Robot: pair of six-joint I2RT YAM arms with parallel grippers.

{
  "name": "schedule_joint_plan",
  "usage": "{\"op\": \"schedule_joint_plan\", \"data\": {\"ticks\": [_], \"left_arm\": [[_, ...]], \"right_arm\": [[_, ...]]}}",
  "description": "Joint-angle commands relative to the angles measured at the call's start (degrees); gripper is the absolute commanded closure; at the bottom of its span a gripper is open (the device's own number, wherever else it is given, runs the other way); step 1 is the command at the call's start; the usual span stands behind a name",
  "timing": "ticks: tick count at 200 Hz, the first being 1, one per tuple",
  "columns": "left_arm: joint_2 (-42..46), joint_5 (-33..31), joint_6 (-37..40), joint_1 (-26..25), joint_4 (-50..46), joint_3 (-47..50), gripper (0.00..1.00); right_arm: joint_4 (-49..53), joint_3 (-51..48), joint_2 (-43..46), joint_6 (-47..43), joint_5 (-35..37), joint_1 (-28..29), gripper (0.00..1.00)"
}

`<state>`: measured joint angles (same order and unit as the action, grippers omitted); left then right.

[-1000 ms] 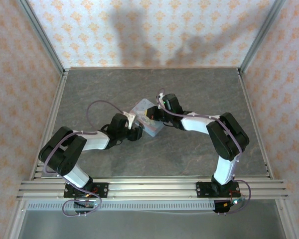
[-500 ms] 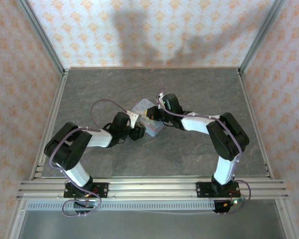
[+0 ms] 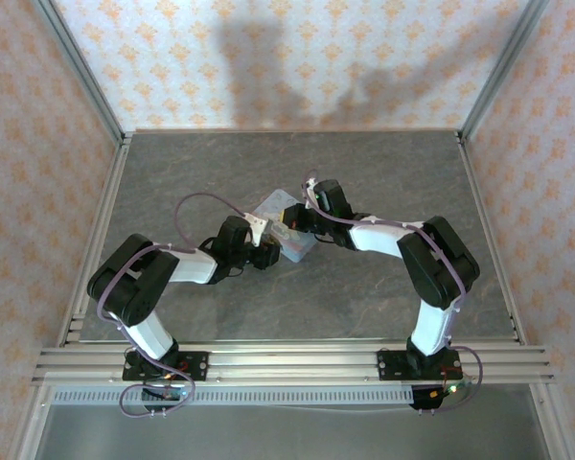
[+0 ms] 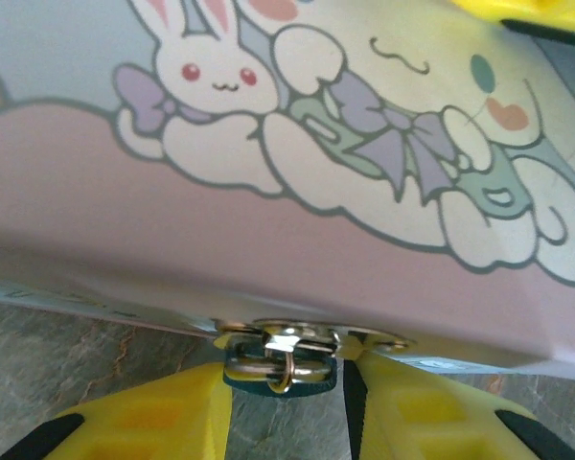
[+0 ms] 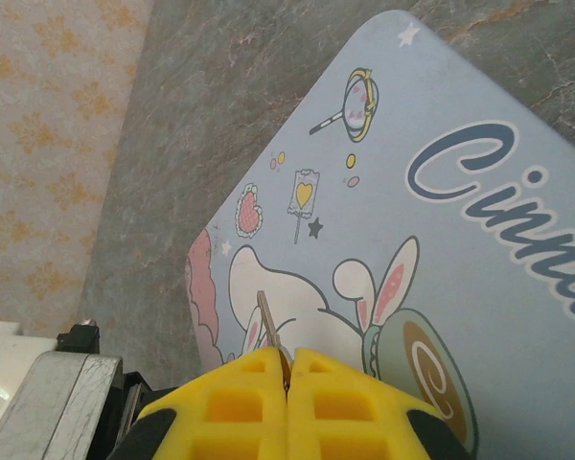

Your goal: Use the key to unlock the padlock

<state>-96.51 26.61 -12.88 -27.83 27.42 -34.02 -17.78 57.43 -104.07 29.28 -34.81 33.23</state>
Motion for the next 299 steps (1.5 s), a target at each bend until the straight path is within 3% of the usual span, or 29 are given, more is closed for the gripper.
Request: {"op": "schedule_joint_plan", "data": {"ticks": [1,212,299], "left_arm": [[0.0,-0.11,-1.78,-0.88,5.07,0.09,0.64],[-1.02,-4.02,-7.71,-3.58,5.79,-1.13,0.69],[3.29,-1.63,-16.9,-4.39,-1.46,-4.35,0.71]], "right_arm": [[6.62,-1.62,-1.27,-0.82,1.16,-0.38,1.0],[4.07,-2.65,-0.8,0.44,0.79,-0.36,1.0],[-0.24,-9.13,12.46,-3.76,3.56,-1.77,1.0]]}}
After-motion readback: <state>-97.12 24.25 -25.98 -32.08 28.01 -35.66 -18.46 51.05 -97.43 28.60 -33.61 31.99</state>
